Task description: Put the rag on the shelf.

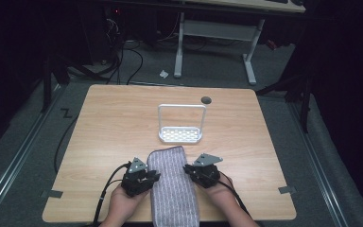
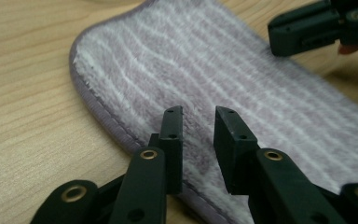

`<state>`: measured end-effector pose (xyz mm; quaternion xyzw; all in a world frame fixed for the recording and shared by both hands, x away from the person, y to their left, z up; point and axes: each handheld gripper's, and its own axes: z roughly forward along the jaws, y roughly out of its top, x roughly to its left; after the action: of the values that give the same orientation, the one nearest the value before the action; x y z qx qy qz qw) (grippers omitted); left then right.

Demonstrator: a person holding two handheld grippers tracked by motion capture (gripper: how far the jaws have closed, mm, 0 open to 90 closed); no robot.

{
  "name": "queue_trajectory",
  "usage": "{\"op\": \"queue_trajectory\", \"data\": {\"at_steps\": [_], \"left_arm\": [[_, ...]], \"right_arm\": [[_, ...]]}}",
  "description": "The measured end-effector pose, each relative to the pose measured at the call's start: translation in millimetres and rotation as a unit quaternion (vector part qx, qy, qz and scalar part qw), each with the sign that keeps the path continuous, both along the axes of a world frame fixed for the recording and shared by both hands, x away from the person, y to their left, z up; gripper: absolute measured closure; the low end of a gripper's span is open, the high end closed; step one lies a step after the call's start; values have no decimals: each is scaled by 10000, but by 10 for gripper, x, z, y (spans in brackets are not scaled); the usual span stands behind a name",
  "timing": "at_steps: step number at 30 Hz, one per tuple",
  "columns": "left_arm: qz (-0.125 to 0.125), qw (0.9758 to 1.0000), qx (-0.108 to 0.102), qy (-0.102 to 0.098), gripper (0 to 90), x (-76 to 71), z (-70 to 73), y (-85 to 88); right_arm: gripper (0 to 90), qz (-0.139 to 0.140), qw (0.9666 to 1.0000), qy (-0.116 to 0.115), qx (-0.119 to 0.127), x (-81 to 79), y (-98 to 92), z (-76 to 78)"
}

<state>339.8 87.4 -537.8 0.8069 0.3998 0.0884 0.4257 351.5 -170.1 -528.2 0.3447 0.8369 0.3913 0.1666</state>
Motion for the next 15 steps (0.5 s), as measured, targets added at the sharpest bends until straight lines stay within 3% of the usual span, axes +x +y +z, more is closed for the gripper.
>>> {"op": "queue_trajectory", "data": {"at_steps": [3, 7, 15], "left_arm": [[-9, 10000, 11, -16, 731, 19, -6, -60], [-98, 9999, -31, -27, 731, 46, -17, -149], [-461, 9988, -132, 42, 736, 66, -24, -403]], "right_arm": [[846, 72, 9997, 119, -183, 52, 60, -71], [845, 43, 9997, 125, -185, 6, -16, -68], [845, -113, 9996, 81, -236, -207, -338, -70]]}}
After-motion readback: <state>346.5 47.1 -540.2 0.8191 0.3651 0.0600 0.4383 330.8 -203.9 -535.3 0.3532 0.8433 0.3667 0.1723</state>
